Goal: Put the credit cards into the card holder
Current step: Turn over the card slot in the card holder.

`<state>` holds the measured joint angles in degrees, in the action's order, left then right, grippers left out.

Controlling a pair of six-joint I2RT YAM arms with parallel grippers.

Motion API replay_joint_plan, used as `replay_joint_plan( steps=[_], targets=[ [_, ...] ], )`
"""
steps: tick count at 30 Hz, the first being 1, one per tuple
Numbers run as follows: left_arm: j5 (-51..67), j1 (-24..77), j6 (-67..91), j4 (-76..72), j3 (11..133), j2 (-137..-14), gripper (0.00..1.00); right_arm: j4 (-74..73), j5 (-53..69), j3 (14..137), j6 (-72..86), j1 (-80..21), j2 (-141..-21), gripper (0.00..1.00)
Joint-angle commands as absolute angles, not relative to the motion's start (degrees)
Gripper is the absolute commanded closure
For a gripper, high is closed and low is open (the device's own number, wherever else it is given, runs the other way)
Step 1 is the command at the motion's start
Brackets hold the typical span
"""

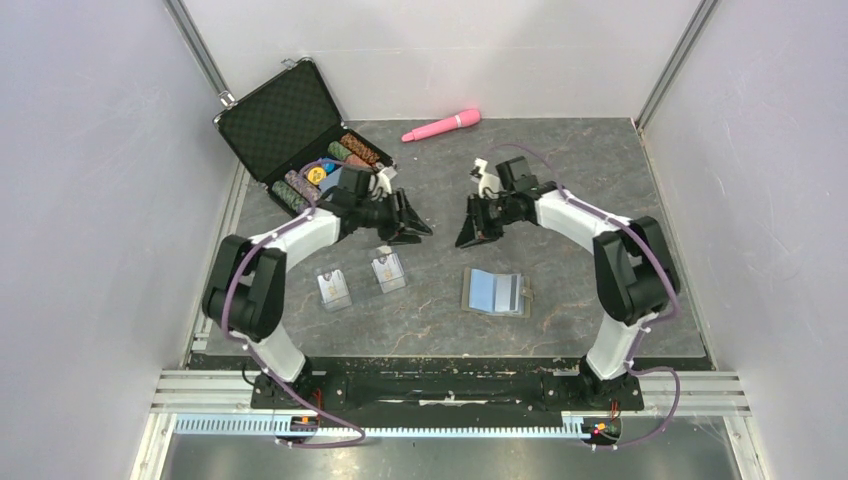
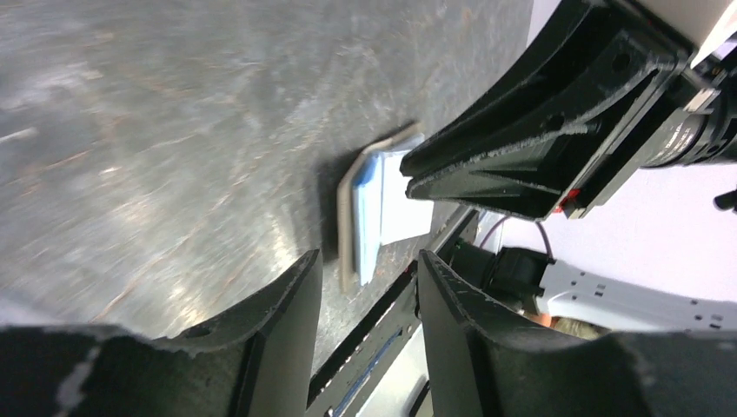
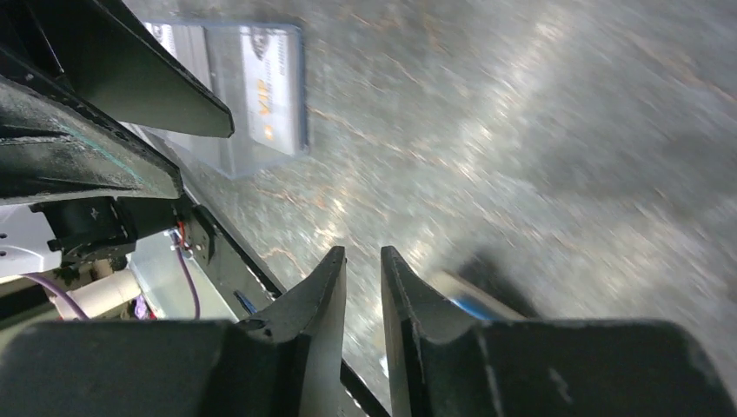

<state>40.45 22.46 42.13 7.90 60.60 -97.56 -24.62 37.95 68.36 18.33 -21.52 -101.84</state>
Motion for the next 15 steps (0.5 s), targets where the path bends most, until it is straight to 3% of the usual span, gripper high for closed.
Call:
replay_joint_plan(
  steps=[1, 8, 15],
  targets=[
    [37.53, 17.69, 40.35, 14.47, 57.85, -90.16, 0.46, -20.41, 41.13, 75.82, 23.02, -26.52, -106.98, 0.75],
    [22.99, 16.04, 30.5, 34.43, 59.17, -86.6, 0.44, -13.8, 45.09, 81.52, 29.74, -32.0, -114.53, 0.61],
    [17.0, 16.09, 30.25, 35.66, 57.45, -87.99, 0.46, -4.8, 49.05, 79.96, 36.94, -33.77, -118.14, 0.56]
  ],
)
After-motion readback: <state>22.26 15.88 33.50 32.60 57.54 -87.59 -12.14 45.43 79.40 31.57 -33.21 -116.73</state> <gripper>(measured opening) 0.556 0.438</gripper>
